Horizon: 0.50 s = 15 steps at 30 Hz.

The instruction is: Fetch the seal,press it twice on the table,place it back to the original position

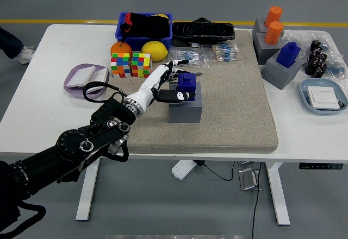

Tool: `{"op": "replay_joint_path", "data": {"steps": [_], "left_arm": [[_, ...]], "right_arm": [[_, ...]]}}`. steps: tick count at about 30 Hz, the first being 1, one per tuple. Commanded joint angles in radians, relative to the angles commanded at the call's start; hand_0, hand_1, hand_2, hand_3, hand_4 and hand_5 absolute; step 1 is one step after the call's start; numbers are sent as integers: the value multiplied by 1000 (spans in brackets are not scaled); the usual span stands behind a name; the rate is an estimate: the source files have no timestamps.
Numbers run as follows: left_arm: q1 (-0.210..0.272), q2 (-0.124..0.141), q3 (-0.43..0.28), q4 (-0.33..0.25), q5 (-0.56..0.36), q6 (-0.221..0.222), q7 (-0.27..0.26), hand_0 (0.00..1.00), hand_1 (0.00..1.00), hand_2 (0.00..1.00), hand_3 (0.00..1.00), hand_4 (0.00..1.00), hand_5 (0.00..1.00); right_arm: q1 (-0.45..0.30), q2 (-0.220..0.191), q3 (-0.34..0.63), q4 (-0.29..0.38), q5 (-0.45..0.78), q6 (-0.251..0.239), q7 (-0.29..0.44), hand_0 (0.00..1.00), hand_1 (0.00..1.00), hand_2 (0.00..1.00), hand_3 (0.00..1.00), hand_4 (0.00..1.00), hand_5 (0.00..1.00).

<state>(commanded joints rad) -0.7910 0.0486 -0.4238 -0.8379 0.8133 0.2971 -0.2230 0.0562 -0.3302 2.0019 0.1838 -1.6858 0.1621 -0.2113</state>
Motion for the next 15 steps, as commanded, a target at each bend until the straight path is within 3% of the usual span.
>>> {"op": "replay_joint_path", "data": {"steps": [1, 2, 13, 14, 15], "left_arm": [[-1, 0, 3, 2, 4, 2, 2, 839, 737, 702, 862, 865, 2], [-2, -1, 4, 3, 5, 3, 3, 831, 705, 681, 849, 803, 2], [-18, 0, 15, 20, 46, 7, 32, 811, 679, 628, 830, 772, 2], [-19, 0, 15, 21, 49, 8, 34, 792, 615, 583, 815, 711, 2], [-19, 0, 14, 21, 54, 9, 37, 792, 615, 583, 815, 711, 2]], "right_arm": [[0, 0, 0, 0, 0, 0, 0, 869, 731, 713, 722, 831, 507], [0, 0, -1, 0, 1, 0, 0, 869, 731, 712, 722, 832, 507], [1, -1, -1, 1, 4, 1, 0, 869, 731, 713, 723, 833, 508], [0, -1, -1, 2, 3, 0, 0, 870, 731, 712, 724, 834, 508], [0, -1, 0, 2, 3, 0, 0, 870, 731, 712, 724, 834, 508]]}}
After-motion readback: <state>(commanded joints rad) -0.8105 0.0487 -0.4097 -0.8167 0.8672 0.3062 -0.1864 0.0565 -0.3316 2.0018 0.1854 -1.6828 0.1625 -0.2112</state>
